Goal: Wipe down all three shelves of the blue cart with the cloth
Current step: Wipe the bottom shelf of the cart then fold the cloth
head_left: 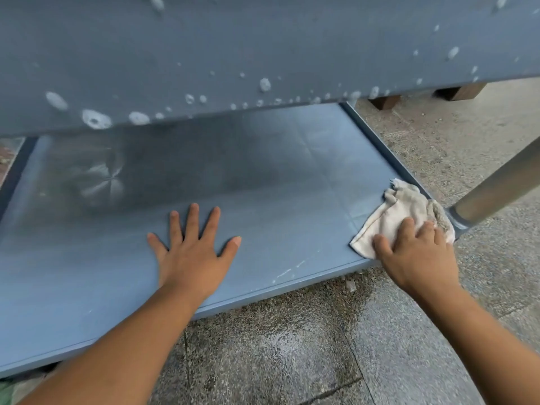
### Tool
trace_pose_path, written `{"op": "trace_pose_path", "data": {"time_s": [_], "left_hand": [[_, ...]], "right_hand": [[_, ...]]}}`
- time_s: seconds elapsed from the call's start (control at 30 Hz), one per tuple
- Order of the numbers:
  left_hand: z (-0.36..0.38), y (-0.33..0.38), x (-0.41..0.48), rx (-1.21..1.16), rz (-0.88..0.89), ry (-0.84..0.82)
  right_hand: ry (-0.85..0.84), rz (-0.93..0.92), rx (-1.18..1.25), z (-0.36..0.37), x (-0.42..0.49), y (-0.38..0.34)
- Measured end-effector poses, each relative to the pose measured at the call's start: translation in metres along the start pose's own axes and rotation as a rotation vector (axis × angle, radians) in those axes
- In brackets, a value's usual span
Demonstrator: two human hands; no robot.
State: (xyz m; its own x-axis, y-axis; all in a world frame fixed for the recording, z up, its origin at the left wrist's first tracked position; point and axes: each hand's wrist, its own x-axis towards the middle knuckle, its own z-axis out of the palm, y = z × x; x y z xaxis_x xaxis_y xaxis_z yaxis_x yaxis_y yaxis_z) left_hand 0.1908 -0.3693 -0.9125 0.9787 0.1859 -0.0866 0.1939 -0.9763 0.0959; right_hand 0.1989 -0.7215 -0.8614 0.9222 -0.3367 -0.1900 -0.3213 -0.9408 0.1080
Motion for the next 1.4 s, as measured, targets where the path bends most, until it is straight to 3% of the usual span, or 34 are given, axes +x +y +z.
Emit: {"op": "trace_pose_path", "data": {"time_s": [0.17, 0.37, 0.47, 0.57, 0.63, 0.87, 1.03, 1.27, 1.4], "left_hand": [[-0.001, -0.001, -0.001, -0.006, 0.01, -0.014], [-0.002, 0.0, 0.0, -0.001, 0.009, -0.021], [-0.002, 0.0, 0.0, 0.008, 0.016, -0.013], [0.0, -0.003, 0.0, 0.003, 0.016, -0.003], [0.0, -0.003, 0.0, 0.001, 0.017, -0.004], [0.0, -0.001, 0.0, -0.019, 0.006, 0.004], [-0.001, -0.003, 0.001, -0.011, 0.0, 0.009], [-0.012, 0.001, -0.001, -0.028, -0.008, -0.055], [-0.023, 0.025, -0.003, -0.074, -0.071, -0.088]], "right_hand": [[-0.029, -0.15, -0.066, 0.005, -0.057, -0.034], [-0.078, -0.529, -0.077, 0.024, -0.133, -0.109], [-0.078, -0.712, -0.065, 0.026, -0.148, -0.139], [-0.052, -0.78, -0.036, 0.024, -0.141, -0.134], [-0.033, -0.78, -0.053, 0.028, -0.129, -0.115], [0.059, -0.421, -0.051, 0.023, -0.044, -0.002], [0.035, -0.312, -0.02, 0.012, -0.01, 0.039], [-0.226, -0.359, -0.108, -0.039, 0.038, 0.065], [-0.009, -0.623, -0.175, -0.058, 0.059, 0.047]]}}
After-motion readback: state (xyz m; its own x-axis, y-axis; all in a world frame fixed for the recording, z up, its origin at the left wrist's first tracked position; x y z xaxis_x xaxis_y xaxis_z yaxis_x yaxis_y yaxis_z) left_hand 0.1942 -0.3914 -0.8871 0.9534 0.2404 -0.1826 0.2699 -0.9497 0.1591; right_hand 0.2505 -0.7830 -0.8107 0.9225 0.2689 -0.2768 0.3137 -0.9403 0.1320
